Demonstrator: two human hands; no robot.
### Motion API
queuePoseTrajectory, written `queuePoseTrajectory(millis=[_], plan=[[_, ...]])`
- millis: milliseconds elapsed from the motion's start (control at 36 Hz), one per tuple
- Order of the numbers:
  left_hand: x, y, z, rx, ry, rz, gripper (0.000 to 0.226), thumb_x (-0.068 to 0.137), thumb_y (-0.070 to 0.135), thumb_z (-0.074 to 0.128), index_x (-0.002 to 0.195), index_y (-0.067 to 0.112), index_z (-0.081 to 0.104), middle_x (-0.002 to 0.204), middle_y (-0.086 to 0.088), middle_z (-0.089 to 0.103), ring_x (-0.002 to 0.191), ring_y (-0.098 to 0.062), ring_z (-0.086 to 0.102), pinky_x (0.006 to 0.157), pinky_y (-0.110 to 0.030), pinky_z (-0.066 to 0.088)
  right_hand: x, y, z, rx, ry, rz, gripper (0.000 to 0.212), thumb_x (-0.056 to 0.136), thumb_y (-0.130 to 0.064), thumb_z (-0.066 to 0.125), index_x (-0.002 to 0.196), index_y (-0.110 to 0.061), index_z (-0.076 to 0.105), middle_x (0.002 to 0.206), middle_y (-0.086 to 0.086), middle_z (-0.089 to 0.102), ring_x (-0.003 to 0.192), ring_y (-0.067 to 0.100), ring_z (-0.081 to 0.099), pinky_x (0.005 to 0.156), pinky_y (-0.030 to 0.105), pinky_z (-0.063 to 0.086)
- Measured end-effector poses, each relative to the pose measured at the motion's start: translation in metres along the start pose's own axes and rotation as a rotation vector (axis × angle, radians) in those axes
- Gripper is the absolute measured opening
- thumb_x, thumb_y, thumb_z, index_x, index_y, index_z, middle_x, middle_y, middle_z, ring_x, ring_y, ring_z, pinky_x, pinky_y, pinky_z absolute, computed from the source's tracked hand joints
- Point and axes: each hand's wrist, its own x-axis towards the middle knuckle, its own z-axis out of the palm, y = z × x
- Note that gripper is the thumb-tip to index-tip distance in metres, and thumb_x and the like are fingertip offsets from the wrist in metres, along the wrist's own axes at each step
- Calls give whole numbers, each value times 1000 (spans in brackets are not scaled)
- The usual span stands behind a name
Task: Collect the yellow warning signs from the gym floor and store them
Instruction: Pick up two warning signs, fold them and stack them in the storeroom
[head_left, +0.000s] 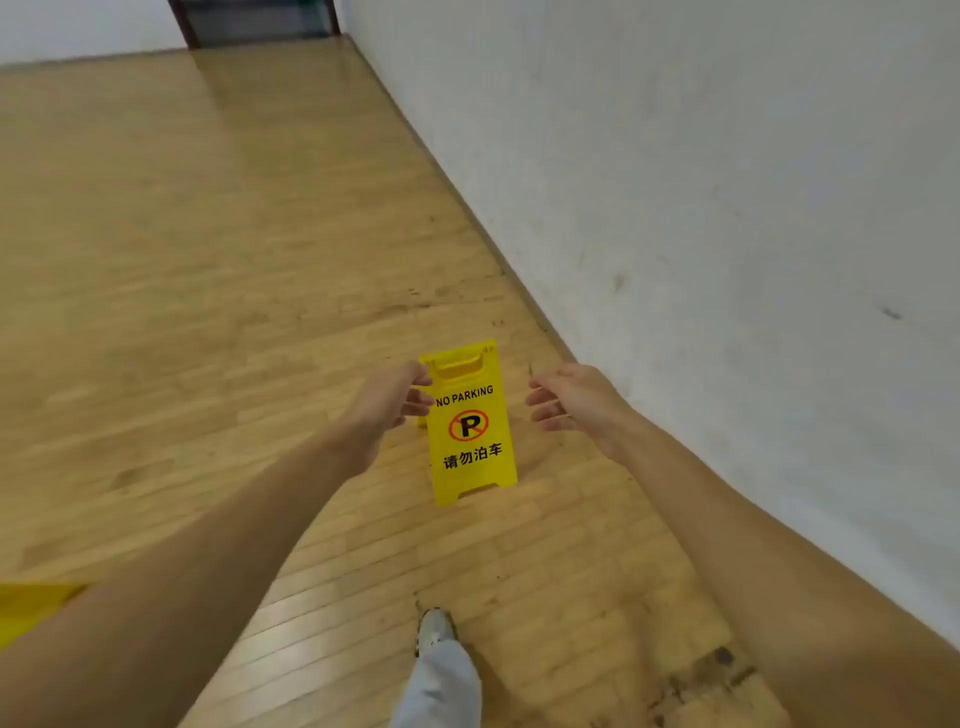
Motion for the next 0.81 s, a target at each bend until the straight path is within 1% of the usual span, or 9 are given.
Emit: queuePoseTrajectory(millis=[83,222,306,389,472,556,639,722,806], plan=[[39,7,-19,-28,3,-32,23,92,32,44,84,18,60,79,-2,61,88,-23,58,86,-34,38,41,-17,11,-29,12,37,21,97,-23,51,109,-6,59,87,5,65,73,18,62,80,37,54],[106,22,-44,-14,0,-93,17,89,26,47,86,17,60,80,-3,62,86,-23,58,82,-33,40,112,-52,24,-57,4,47,14,98,-21,49,92,-13,59,86,5,63,72,17,60,77,34,53],[147,27,-51,-23,4,-146,15,87,26,49,90,16,60,81,-3,63,84,-22,59,79,-32,40,155,-62,24,-73,-7,77,16,98,-22,49,100,-9,59,90,7,63,72,17,60,81,36,53],[188,34,-53,-16,1,-174,17,87,25,50,93,15,61,85,-4,64,84,-22,59,78,-32,40,200,-64,19,-89,-23,124,19,99,-23,49,106,-8,58,89,6,61,74,17,59,73,30,52],[228,37,-51,-27,32,-216,18,88,25,50,95,14,62,88,-5,64,85,-21,59,83,-32,41,249,-59,12,-85,-31,175,17,98,-22,49,105,-9,58,89,6,61,72,17,58,71,30,51],[267,34,-45,-18,49,-260,13,90,23,49,88,16,60,83,-4,62,82,-20,58,84,-32,40,303,-50,7,-129,-55,231,18,98,-22,49,105,-8,58,90,8,59,70,16,56,69,30,51],[311,27,-39,-8,72,-338,12,90,22,51,85,15,59,82,-5,62,81,-20,57,76,-29,39,366,-33,5,-175,-103,304,26,97,-26,50,112,-6,59,95,8,59,73,15,56,69,29,51],[349,20,-35,-11,114,-416,14,90,21,50,93,11,59,88,-10,61,83,-22,56,79,-30,39,416,-14,6,-207,-143,371,36,98,-30,48,121,-4,59,103,9,60,83,18,58,75,34,53],[404,13,-24,-10,125,-482,15,92,23,48,85,14,59,87,-8,59,86,-22,55,82,-31,39,471,5,5,-253,-180,426,35,98,-31,48,119,-5,59,107,10,60,96,22,57,90,42,55]])
